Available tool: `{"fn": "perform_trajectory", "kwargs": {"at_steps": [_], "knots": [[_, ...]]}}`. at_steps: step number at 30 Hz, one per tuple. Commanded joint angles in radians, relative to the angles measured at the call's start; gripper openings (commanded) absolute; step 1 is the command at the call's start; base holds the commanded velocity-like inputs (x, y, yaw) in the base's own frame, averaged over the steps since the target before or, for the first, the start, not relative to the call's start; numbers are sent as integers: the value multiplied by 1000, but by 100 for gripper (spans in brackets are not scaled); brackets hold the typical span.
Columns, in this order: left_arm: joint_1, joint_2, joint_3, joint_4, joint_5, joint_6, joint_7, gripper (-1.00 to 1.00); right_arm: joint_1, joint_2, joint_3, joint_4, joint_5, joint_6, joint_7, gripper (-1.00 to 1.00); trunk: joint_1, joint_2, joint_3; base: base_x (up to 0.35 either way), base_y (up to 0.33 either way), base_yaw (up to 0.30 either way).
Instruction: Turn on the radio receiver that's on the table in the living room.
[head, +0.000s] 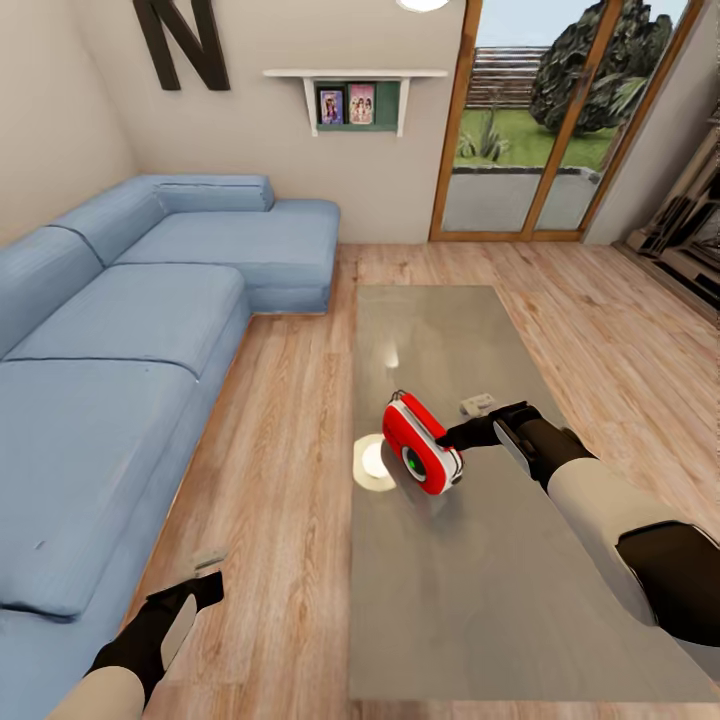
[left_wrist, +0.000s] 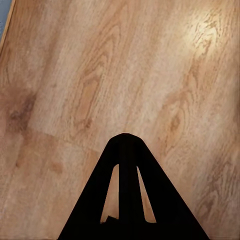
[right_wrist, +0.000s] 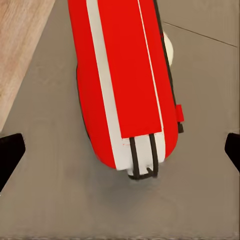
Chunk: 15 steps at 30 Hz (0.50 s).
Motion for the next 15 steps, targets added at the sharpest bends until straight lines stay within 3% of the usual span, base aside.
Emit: {"fn": "perform_trajectory", "kwargs": {"at_steps": [1, 7, 15], "knots": [[0, 0, 0, 1, 0, 0, 0, -100, 0, 0, 0, 0, 0, 0, -1, 100, -4, 7, 3, -277, -130, 0], [0, 1, -1, 1, 0, 0, 0, -100, 0, -3, 0, 0, -3, 1, -11, 100, -27, 49, 22, -295, -145, 0], [0, 3, -2, 5, 0, 0, 0, -100, 0, -5, 0, 1, -7, 0, -93, 100, -58, 105, 47, -271, -135, 0]]}}
